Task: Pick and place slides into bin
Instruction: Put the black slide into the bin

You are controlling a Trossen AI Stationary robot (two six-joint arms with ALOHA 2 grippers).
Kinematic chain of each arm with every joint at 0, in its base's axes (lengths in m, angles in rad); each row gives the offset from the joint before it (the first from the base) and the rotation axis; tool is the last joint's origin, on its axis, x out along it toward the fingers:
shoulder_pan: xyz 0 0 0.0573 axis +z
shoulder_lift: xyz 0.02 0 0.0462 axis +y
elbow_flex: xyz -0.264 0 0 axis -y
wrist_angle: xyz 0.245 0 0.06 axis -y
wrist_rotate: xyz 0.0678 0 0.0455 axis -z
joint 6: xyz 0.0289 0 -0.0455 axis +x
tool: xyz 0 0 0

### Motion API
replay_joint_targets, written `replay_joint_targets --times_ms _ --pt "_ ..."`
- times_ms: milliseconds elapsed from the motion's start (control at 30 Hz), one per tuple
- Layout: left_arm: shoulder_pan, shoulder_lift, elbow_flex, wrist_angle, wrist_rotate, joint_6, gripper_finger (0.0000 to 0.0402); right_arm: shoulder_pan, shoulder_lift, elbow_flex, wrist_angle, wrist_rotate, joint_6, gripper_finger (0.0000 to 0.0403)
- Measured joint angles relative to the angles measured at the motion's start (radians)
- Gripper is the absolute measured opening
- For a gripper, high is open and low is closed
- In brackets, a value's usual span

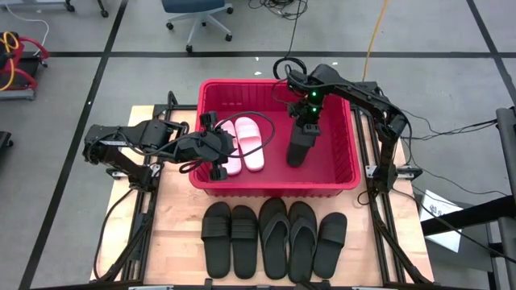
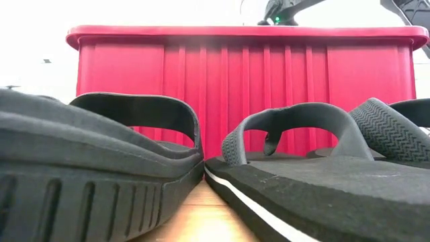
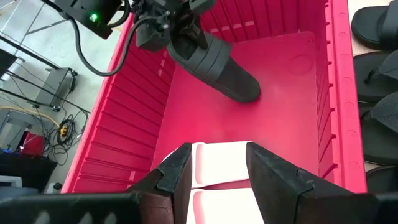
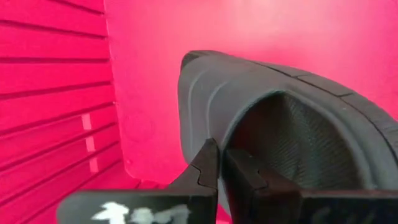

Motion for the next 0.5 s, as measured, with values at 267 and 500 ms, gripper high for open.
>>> replay_joint_targets --times_ms 267,500 --pt "0.0 0.0 0.0 0.0 0.0 0.005 0.0147 -0.011 -0.008 -0.093 -0.005 0.119 0.07 0.0" --pt "0.0 0.0 0.0 0.0 0.0 0.005 0.0147 -0.014 -0.006 -0.124 -0.005 0.1 0.011 0.0"
